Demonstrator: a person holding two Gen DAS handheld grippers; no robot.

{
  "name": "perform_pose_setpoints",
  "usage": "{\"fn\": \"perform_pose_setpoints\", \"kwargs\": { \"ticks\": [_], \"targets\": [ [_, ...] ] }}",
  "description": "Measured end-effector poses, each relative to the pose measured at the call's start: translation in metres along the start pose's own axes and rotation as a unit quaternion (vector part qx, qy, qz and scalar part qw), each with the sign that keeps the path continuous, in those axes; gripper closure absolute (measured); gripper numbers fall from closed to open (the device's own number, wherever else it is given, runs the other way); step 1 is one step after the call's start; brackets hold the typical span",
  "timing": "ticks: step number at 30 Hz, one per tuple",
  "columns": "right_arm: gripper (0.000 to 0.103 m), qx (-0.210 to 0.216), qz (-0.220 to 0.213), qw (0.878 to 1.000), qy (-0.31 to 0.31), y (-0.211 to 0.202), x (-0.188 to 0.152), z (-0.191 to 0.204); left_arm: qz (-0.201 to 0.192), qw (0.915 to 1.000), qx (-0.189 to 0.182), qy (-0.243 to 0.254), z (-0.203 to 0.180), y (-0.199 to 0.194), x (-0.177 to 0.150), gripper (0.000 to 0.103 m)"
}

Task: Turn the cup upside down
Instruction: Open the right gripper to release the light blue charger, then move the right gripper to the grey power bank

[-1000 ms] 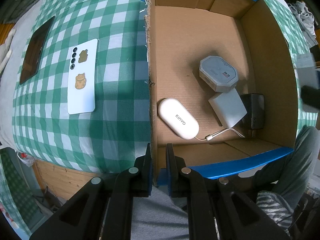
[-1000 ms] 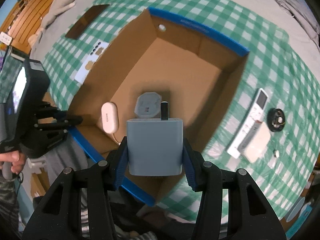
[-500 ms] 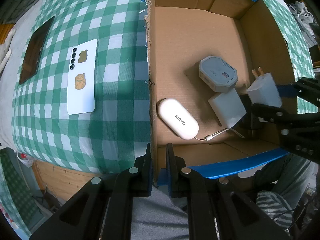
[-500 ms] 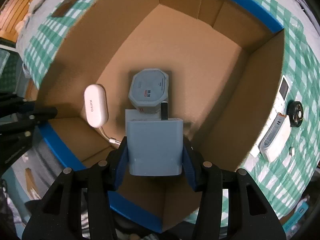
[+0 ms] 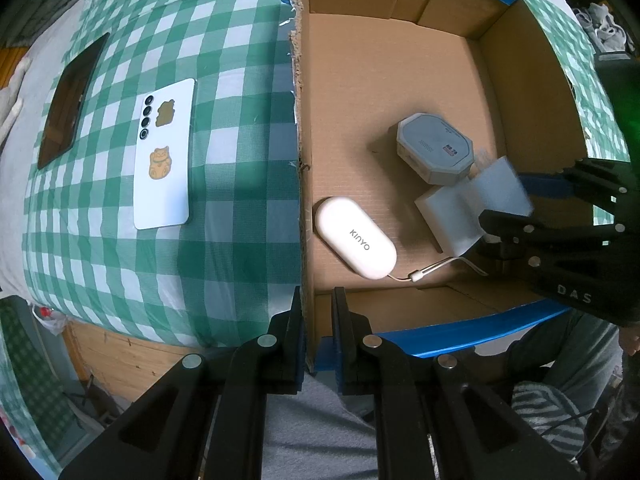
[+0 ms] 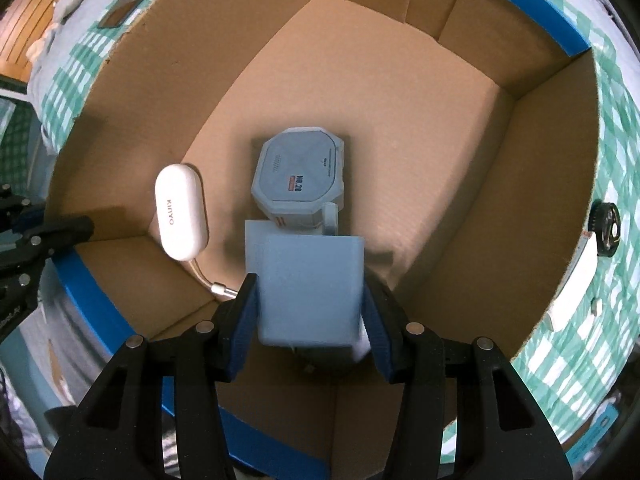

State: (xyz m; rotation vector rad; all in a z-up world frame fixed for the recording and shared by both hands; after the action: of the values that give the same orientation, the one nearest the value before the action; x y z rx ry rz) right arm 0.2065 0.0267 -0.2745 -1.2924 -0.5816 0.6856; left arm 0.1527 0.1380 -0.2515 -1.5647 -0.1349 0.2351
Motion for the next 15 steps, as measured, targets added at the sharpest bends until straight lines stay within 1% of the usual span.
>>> {"fn": "perform_pose_setpoints", "kwargs": {
  "ticks": [5, 7, 9, 15],
  "targets": [
    [0.052, 0.0, -0.017, 1.0, 0.007, -0.013, 0.0, -0.004, 0.0, 1.0, 0.0, 0.0, 0.0, 0.0, 0.001, 0.093],
    [0.048, 0.001, -0.026, 1.0, 0.009, -0.02, 0.001, -0.005, 0.0, 1.0, 0.0, 0.0, 0.0, 0.0, 0.001, 0.093],
    [0.046, 0.001, -0.034, 0.999, 0.009, -0.028, 0.0, -0.007, -0.001, 1.0, 0.001, 0.0, 0.0, 0.0, 0.001, 0.093],
    [0.046, 0.007, -0.065, 0.998, 0.013, -0.058, -0.008, -0.004, 0.0, 1.0, 0.0, 0.0, 0.0, 0.0, 0.001, 0.093]
  ]
}}
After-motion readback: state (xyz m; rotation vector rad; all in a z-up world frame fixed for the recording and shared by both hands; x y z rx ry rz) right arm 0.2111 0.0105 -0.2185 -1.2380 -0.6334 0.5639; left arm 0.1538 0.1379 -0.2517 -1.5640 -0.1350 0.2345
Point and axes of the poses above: each gripper's, at about its wrist camera, not at the fingertips, and y roughly the way its jaws point, z to its left, x to its top, the point moved 8 cm from there along y, roughly the way its jaws point, and after that the axes turned 7 degrees about -y, right-handed, at the moved point
